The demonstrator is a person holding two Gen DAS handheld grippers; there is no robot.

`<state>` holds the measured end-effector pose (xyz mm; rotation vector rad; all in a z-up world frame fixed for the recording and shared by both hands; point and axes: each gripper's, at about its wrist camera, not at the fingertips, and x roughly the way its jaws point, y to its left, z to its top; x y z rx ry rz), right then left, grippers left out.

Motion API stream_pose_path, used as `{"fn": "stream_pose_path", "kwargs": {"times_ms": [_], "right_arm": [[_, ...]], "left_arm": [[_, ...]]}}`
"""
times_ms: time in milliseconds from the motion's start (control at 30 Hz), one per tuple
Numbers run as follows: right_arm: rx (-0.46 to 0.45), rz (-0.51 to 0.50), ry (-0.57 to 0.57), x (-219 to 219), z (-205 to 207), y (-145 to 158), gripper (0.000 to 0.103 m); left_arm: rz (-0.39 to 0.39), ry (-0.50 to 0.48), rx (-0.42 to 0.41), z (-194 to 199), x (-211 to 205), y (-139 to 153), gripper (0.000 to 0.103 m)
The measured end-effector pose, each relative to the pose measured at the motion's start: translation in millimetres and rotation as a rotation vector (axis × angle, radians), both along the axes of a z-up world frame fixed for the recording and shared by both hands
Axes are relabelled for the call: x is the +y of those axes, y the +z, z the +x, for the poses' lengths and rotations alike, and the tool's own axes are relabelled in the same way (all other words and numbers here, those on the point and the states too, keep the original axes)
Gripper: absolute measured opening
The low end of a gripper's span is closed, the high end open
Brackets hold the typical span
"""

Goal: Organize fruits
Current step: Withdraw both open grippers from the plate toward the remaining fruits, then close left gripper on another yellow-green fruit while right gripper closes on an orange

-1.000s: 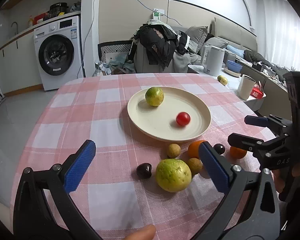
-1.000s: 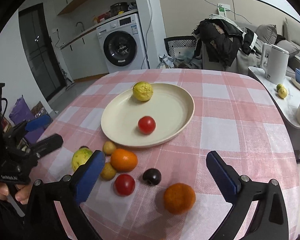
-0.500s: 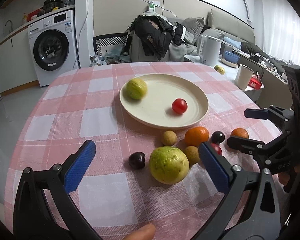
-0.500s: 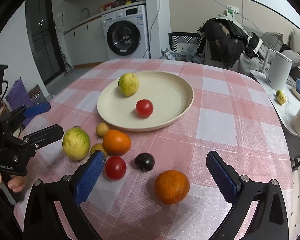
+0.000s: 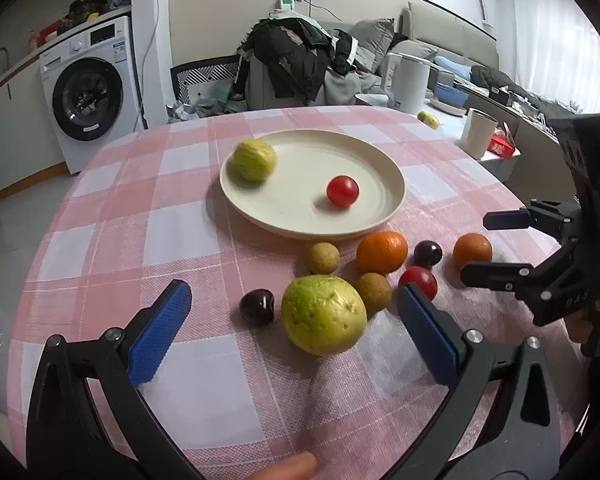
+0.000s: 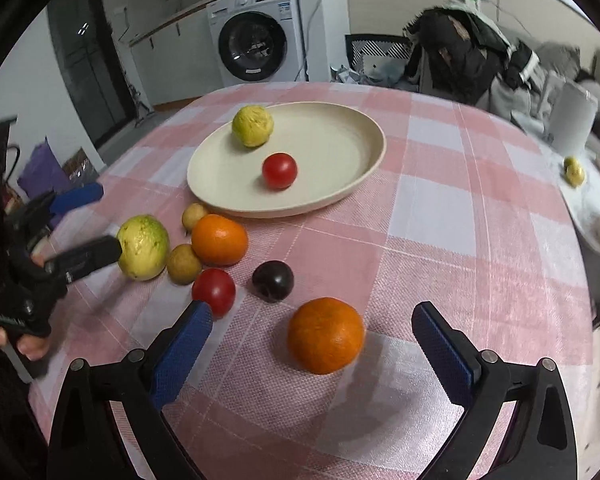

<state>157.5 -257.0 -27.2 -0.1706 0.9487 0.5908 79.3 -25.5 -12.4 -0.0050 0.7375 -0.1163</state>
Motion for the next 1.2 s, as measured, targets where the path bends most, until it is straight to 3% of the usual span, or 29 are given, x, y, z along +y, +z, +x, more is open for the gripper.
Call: {"fn": "stream_pose_path", "kwargs": {"times_ms": [233,600,800,967,1200], "right_arm": [[0.043,0.014,0.034,-1,0,-5,0.079],[0.063,0.007,0.065,0,-1,-11,0.069],[0.066,0.010,0.074,-2,-2,-12,0.062],[0.062,0.009,0.084,-3,-4,-11,0.060],[0.065,0.010,0.097,0,-5,-12,0.060]], "left_arm": [[0.008,-0.018,0.008,-1,-4,-2,0.103],[0.016,-0.025,0.030,0,-5,-5,0.101],[0.007,-0.064,0.055,2,-8,-8,0.083],[-0.031,-0.125,0.080,0,-13,-11,0.062],[-0.044,-0.145,0.085,-1,-14,-10,0.056]]}}
